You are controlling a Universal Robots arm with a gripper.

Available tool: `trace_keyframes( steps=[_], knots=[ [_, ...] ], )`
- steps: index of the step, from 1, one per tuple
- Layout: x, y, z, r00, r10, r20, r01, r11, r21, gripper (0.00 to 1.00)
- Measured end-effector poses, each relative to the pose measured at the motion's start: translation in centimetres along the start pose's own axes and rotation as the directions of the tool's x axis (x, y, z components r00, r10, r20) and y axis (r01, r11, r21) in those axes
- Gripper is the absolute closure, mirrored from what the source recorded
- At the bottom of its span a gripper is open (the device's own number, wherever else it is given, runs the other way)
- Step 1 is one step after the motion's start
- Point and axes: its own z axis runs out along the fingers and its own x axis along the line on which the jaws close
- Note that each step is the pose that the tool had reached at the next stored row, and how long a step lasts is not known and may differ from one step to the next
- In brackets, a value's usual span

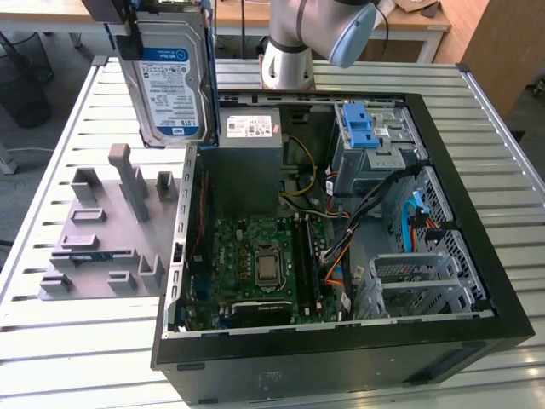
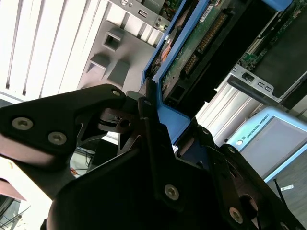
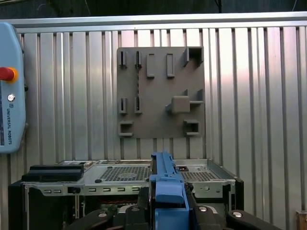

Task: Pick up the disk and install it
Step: 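Pick up the disk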

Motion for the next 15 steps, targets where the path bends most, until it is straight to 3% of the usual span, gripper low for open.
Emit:
trace_keyframes(
  steps=[8, 15],
  knots=[
    [0.19, -1.18, -0.01, 1.0, 0.001, -0.0001, -0.001, 1.0, -0.0009, 0.64],
    [0.2, -1.3, -0.01, 1.0, 0.001, -0.0001, -0.001, 1.0, -0.0009, 0.64]
  ],
)
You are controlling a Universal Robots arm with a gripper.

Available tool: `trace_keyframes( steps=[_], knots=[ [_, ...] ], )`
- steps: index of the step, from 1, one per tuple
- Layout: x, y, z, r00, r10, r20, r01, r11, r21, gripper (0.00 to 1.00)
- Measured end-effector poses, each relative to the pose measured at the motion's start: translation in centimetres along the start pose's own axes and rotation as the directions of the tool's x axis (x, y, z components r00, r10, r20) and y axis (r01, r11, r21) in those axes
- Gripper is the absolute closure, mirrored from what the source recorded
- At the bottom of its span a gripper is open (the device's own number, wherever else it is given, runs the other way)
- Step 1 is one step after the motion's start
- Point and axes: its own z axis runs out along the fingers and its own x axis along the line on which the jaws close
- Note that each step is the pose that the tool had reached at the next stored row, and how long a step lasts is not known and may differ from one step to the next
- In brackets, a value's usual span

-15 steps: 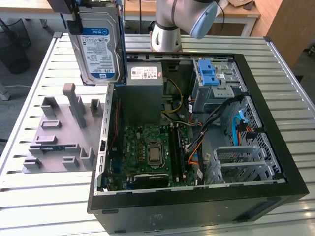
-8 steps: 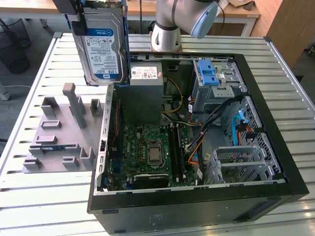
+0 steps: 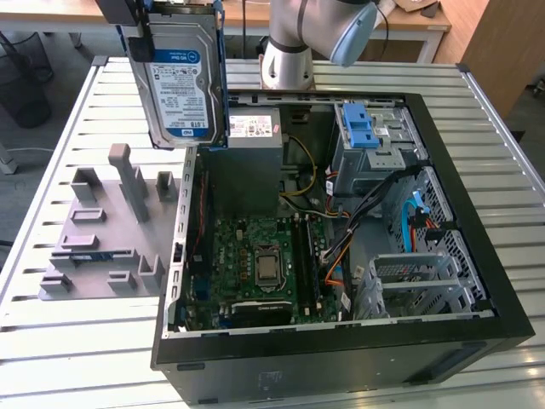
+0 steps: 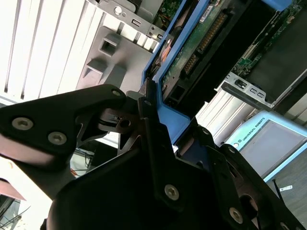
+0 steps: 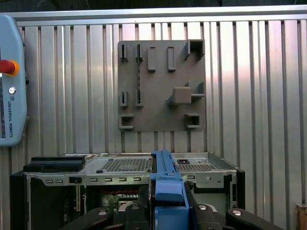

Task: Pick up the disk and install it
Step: 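Pick up the disk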

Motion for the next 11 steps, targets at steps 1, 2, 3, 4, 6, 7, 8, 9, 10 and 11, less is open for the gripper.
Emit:
trace_keyframes(
  steps=[1, 2, 3, 4, 6, 7, 8, 9, 10, 11],
  knots=[
    [0.0, 0.0, 0.0, 1.0, 0.0, 0.0, 0.0, 1.0, 0.0, 0.64],
    [0.0, 0.0, 0.0, 1.0, 0.0, 0.0001, 0.0, 1.0, 0.0, 0.64],
    [0.0, 0.0, 0.0, 1.0, 0.0, 0.0, 0.0, 1.0, 0.0, 0.64],
    [0.0, -0.04, 0.0, 1.0, 0.0, 0.0, 0.0, 1.0, 0.0, 0.64],
    [-0.01, -0.16, 0.0, 1.0, 0.0, 0.0, 0.0, 1.0, -0.0001, 0.64],
    [-0.01, -0.25, 0.0, 1.0, 0.0, 0.0, 0.0, 1.0, 0.0, 0.64],
    [-0.02, -0.34, 0.0, 1.0, 0.0, 0.0, 0.0, 1.0, -0.0001, 0.64],
    [-0.02, -0.44, 0.0, 1.0, 0.0, 0.0, 0.0, 1.0, 0.0, 0.64],
    [-0.03, -0.55, 0.0, 1.0, 0.0, 0.0, 0.0, 1.0, 0.0, 0.64],
    [-0.03, -0.66, 0.0, 1.0, 0.0, 0.0, 0.0, 1.0, 0.0, 0.64]
  ],
)
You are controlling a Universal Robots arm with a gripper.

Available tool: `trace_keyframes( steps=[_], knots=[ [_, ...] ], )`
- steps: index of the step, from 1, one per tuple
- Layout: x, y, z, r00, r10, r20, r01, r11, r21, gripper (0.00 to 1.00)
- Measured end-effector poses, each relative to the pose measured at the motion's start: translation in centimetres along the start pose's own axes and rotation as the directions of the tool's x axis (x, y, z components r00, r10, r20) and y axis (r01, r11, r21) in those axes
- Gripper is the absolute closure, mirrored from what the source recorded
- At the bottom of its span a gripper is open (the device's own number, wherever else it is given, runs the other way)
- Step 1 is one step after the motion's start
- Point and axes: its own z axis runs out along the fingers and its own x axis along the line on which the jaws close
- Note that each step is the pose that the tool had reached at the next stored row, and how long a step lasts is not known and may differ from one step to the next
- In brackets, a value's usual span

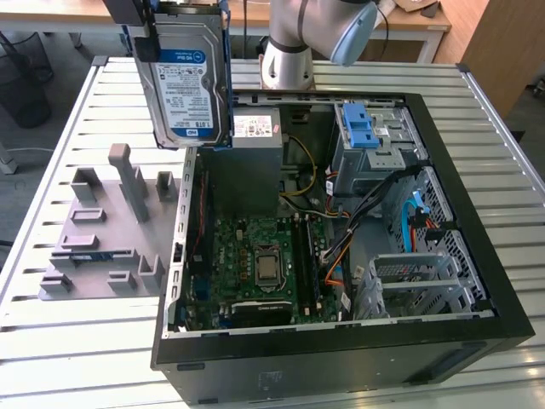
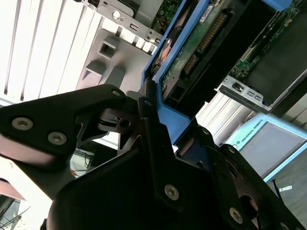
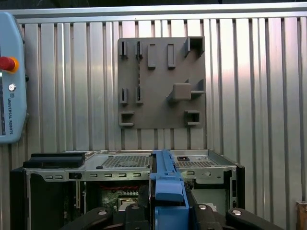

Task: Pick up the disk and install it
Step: 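Pick up the disk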

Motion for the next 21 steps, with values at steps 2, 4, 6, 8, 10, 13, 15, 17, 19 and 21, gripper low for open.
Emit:
trace_keyframes(
  steps=[2, 4, 6, 8, 10, 13, 15, 17, 19, 21],
  knots=[
    [-0.01, -0.23, 0.0, 1.0, 0.0, 0.0, 0.0, 1.0, 0.0, 0.64],
    [-0.02, -0.46, -0.01, 1.0, 0.0, -0.0001, 0.0, 1.0, 0.0, 0.64],
    [-0.03, -0.69, 0.0, 1.0, 0.0, 0.0001, 0.0, 1.0, 0.0001, 0.64],
    [-0.04, -0.91, 0.0, 1.0, 0.0, 0.0, 0.0, 1.0, 0.0, 0.64],
    [-0.05, -1.13, -0.01, 1.0, 0.0, 0.0, 0.0, 1.0, 0.0, 0.64],
    [-0.07, -1.5, -0.01, 1.0, 0.0, 0.0, 0.0, 1.0, 0.0, 0.64],
    [-0.08, -1.77, -0.01, 1.0, 0.0, 0.0, 0.0, 1.0, 0.0, 0.64],
    [-0.09, -2.04, -0.01, 1.0, 0.0, -0.0001, 0.0, 1.0, -0.0001, 0.64],
    [-0.1, -2.31, -0.01, 1.0, 0.0, 0.0, 0.0, 1.0, 0.0, 0.64],
    [-0.11, -2.6, -0.01, 1.0, 0.0, 0.0, 0.0, 1.0, 0.0, 0.64]
  ],
)
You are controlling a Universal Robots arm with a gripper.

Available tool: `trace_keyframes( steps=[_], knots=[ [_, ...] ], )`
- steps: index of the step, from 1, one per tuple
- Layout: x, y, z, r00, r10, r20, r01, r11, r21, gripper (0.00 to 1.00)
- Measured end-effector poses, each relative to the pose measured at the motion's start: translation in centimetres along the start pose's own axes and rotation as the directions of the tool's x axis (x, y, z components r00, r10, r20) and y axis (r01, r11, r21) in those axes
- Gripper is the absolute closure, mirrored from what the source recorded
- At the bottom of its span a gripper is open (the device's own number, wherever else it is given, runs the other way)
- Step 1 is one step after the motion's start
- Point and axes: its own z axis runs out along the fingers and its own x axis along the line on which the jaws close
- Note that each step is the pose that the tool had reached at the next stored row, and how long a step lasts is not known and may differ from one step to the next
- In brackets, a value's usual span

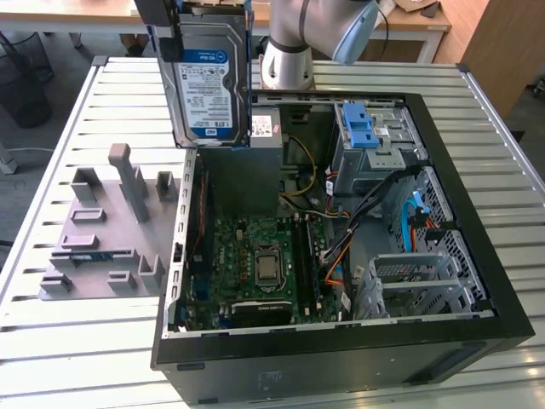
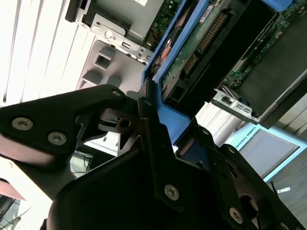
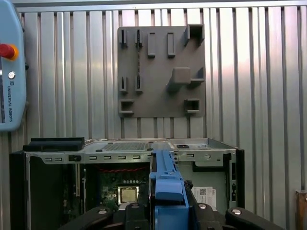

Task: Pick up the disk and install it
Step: 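Pick up the disk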

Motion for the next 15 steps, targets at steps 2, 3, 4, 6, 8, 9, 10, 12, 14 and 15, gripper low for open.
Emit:
trace_keyframes(
  steps=[2, 3, 4, 6, 8, 9, 10, 12, 14, 15],
  knots=[
    [-0.01, -0.26, 0.01, 1.0, 0.0, 0.0001, 0.0, 1.0, 0.0001, 0.64],
    [-0.02, -0.39, 0.0, 1.0, 0.0, 0.0001, 0.0, 1.0, 0.0, 0.64],
    [-0.02, -0.52, 0.0, 1.0, 0.0, 0.0, 0.0, 1.0, 0.0, 0.64],
    [-0.03, -0.79, 0.0, 1.0, 0.0, 0.0001, 0.0, 1.0, 0.0, 0.64],
    [-0.04, -1.03, 0.0, 1.0, 0.0, 0.0, 0.0, 1.0, 0.0, 0.64],
    [-0.05, -1.16, 0.0, 1.0, 0.0, 0.0, 0.0, 1.0, 0.0, 0.64],
    [-0.06, -1.29, 0.0, 1.0, 0.0, 0.0, 0.0, 1.0, 0.0, 0.64],
    [-0.06, -1.58, 0.0, 1.0, 0.0, 0.0001, 0.0, 1.0, 0.0001, 0.64],
    [-0.08, -1.88, -0.01, 1.0, 0.0, 0.0, 0.0, 1.0, 0.0, 0.64],
    [-0.08, -2.02, 0.0, 1.0, 0.0, 0.0, 0.0, 1.0, 0.0001, 0.64]
  ],
)
